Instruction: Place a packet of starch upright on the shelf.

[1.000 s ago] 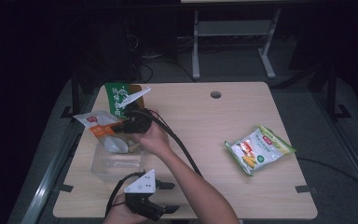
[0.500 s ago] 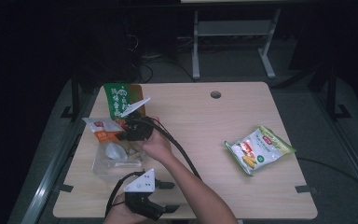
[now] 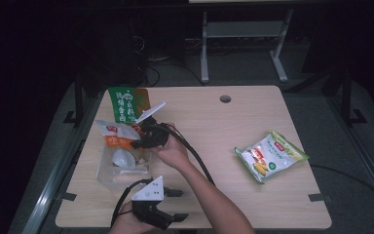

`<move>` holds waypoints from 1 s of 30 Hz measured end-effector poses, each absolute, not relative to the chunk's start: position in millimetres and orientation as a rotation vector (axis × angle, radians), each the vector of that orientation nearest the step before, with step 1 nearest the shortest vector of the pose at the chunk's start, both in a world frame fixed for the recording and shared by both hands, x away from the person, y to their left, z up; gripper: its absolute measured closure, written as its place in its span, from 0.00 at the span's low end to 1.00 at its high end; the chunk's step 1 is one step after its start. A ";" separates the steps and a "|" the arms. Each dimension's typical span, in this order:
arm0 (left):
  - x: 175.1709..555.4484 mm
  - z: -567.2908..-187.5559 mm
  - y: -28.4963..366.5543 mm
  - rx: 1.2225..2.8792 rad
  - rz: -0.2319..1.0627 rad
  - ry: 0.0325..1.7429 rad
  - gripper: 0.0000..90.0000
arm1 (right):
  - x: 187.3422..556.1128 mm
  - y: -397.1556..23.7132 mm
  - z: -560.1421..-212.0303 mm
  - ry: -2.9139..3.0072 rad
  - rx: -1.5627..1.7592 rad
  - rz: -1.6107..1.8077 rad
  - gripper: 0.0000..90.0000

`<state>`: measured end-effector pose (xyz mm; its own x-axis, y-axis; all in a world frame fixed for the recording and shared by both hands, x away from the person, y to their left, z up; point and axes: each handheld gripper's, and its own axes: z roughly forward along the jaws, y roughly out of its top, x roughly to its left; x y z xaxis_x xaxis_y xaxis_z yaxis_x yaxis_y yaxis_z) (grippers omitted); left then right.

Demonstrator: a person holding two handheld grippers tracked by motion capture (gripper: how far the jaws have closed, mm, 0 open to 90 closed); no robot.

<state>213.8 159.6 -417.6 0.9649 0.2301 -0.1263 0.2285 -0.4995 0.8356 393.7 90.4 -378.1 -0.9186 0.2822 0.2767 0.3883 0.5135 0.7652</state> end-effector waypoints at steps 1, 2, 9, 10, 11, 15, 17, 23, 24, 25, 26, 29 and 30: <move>213.9 -417.8 159.4 2.110 0.002 0.324 0.35 | 394.6 89.4 -378.9 -2.626 -0.589 -1.372 0.99; 213.7 -417.9 159.2 2.109 -0.003 0.329 0.35 | 394.3 89.3 -379.1 -2.611 -0.605 -1.372 0.98; 214.1 -417.7 158.8 2.114 0.003 0.329 0.34 | 394.4 80.7 -374.3 -2.591 -0.608 -1.398 0.88; 214.0 -417.9 158.4 2.118 0.002 0.327 0.33 | 394.0 78.2 -372.9 -2.587 -0.609 -1.401 0.86; 214.0 -418.3 158.0 2.121 0.000 0.322 0.33 | 393.7 75.6 -371.9 -2.593 -0.606 -1.399 0.85; 213.9 -419.1 156.4 2.130 -0.001 0.325 0.32 | 391.9 63.6 -367.7 -2.578 -0.623 -1.420 0.79; 214.8 -419.4 156.5 2.129 -0.001 0.328 0.32 | 390.2 55.7 -365.8 -2.577 -0.622 -1.427 0.74; 216.5 -420.5 155.4 2.133 -0.007 0.348 0.31 | 386.2 30.0 -358.8 -2.556 -0.634 -1.454 0.69; 216.8 -420.8 155.1 2.135 -0.004 0.347 0.31 | 385.8 25.7 -358.2 -2.558 -0.635 -1.455 0.67; 217.0 -421.2 154.6 2.133 -0.006 0.350 0.30 | 385.0 21.6 -357.8 -2.543 -0.635 -1.453 0.66; 217.3 -421.5 154.2 2.133 -0.007 0.351 0.30 | 384.4 17.5 -357.6 -2.542 -0.641 -1.453 0.65; 217.7 -421.4 153.4 2.129 -0.002 0.344 0.30 | 382.3 5.6 -359.2 -2.542 -0.649 -1.460 0.63; 217.6 -421.0 153.3 2.132 0.001 0.341 0.30 | 381.2 1.8 -360.0 -2.540 -0.656 -1.457 0.63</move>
<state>217.6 153.3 -421.0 0.9612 0.2429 -0.1306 0.2421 -0.5158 0.8218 381.2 1.8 -360.0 -0.8952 0.3001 0.3294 0.4358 0.4357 0.7875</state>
